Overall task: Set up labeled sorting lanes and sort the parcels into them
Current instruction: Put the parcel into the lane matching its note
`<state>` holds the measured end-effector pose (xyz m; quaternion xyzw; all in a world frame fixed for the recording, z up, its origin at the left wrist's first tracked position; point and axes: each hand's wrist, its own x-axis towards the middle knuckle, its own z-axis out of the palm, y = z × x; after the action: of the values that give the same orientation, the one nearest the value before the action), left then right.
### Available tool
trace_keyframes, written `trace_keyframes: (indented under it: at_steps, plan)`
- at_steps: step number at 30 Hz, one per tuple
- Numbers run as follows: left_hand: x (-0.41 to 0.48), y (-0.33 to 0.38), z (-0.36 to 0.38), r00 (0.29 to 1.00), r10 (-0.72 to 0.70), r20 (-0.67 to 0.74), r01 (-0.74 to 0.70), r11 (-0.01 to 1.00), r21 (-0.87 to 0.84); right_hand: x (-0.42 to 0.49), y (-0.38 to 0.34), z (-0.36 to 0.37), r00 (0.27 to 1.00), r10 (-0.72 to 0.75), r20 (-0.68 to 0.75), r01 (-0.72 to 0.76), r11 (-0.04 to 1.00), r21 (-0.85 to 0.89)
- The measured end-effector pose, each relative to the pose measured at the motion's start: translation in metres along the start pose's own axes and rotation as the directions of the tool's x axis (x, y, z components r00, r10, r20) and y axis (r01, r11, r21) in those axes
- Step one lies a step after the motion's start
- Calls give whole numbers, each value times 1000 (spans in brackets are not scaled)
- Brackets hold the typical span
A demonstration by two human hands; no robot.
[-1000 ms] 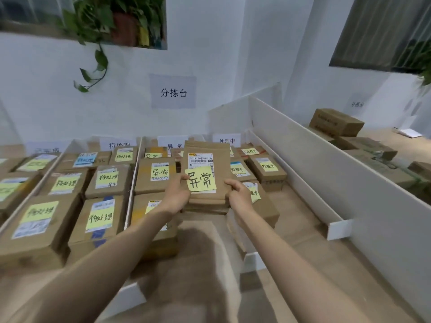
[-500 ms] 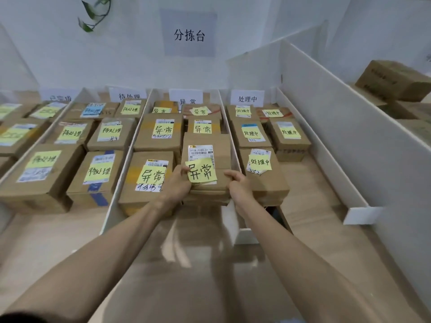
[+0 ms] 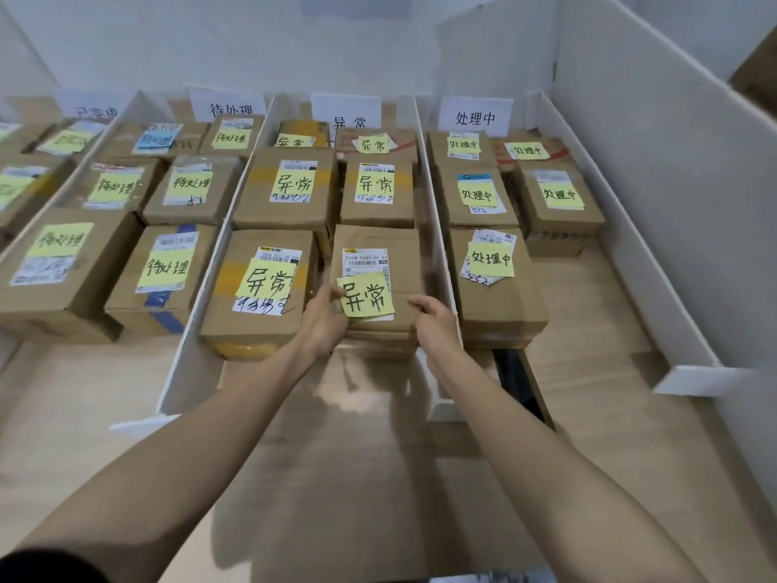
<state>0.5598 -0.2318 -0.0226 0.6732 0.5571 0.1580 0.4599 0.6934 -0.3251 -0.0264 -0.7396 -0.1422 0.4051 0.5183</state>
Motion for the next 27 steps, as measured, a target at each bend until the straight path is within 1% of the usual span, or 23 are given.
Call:
trace_keyframes:
  at_steps: [4, 7, 13, 20, 23, 27]
  plan:
    - [10, -9, 5, 1000, -4, 10, 4, 1000, -1, 13, 4, 5, 1000, 22, 16, -22, 1000, -20]
    - [13, -15, 8, 1000, 28, 3, -28, 999, -23, 16, 0, 5, 999, 17, 40, -15, 999, -39]
    - [15, -22, 10, 997, 81, 18, -82, 994, 67, 17, 1, 3, 998, -21, 54, 24, 998, -60]
    - [14, -22, 9, 996, 88, 19, -88, 996, -1, 7, -3, 2, 998, -30, 53, 34, 996, -80]
    - [11, -19, 10, 996, 87, -3, -87, 996, -22, 6, -6, 2, 998, -35, 53, 41, 991, -123]
    - [10, -16, 5, 997, 77, 14, -77, 997, -17, 4, -14, 0, 998, -38, 52, 47, 980, -191]
